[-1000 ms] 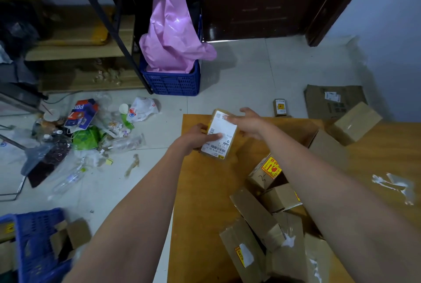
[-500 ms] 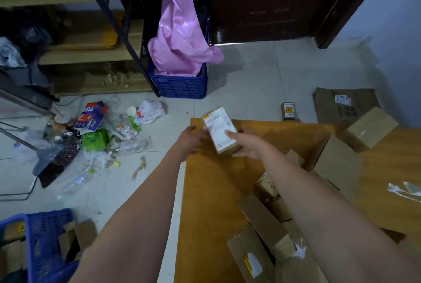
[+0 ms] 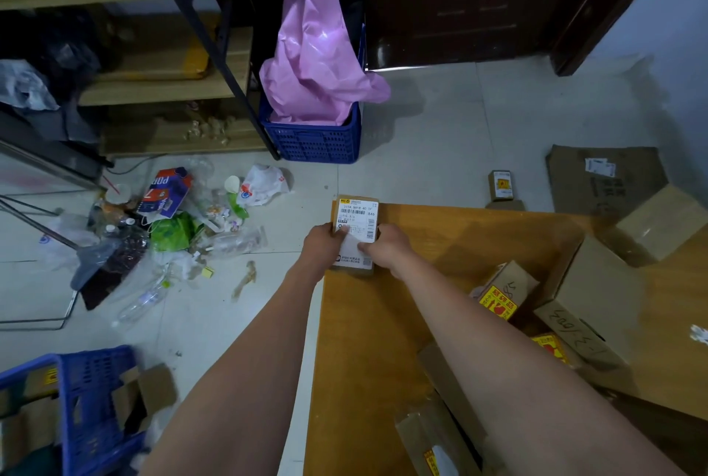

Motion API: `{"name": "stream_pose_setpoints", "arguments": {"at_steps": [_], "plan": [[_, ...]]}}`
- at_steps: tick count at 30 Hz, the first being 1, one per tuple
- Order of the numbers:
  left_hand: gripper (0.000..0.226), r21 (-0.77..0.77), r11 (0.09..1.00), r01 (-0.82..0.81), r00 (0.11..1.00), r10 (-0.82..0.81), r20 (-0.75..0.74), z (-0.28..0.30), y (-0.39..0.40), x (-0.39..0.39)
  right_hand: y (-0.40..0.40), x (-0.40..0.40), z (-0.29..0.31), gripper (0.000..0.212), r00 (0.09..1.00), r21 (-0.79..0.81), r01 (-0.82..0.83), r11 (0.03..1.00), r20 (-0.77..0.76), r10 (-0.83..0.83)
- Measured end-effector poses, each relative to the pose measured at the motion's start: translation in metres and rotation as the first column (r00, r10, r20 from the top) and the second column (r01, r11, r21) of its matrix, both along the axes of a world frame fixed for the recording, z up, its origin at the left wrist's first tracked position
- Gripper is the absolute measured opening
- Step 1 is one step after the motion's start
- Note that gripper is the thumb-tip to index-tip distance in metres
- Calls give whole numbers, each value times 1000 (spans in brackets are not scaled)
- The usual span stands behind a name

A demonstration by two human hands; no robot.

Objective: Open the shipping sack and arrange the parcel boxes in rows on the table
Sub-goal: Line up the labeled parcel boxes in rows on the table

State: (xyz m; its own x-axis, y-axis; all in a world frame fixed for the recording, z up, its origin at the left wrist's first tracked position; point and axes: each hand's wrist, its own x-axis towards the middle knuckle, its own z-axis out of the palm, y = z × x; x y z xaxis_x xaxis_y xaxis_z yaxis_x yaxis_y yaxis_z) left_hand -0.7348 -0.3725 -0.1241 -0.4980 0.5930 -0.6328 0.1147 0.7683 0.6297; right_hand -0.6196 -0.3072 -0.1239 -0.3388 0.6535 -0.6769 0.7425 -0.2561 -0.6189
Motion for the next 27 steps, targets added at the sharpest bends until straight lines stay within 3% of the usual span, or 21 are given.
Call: {"name": "stream_pose_setpoints", "arguments": {"at_steps": [7,13,15,17,19,22,24,27], "plan": [[34,-19,996,-86,996,87,31,-3,0,-2,-1,-11,2,38,999,-7,-43,999,22,43],[32,-63,996,-62,998,62,-6,-4,2,-5,-3,-13,7,40,998,-40,-30,999,49,32],[33,-70,996,-58,998,58,-6,-5,3,-7,-4,-12,11,48,999,-46,5,999,45,-3],[41,-58,996,-75,996,72,-44,0,4,-6,-3,-8,19,69,998,-62,57,996,31,-55],[46,11,994,-106,967,106,-230,6,6,-3,-1,-2,29,82,993,-29,110,993,39,-109],[26,262,959,-110,880,217,-423,26,16,9,8,14,39,69,970,220,173,960,134,-205],[20,330,941,-74,891,211,-403,41,27,21,17,32,48,59,948,353,106,930,247,-201],[20,305,952,24,949,75,-306,59,45,47,32,63,64,54,883,337,-34,941,450,-130]]}}
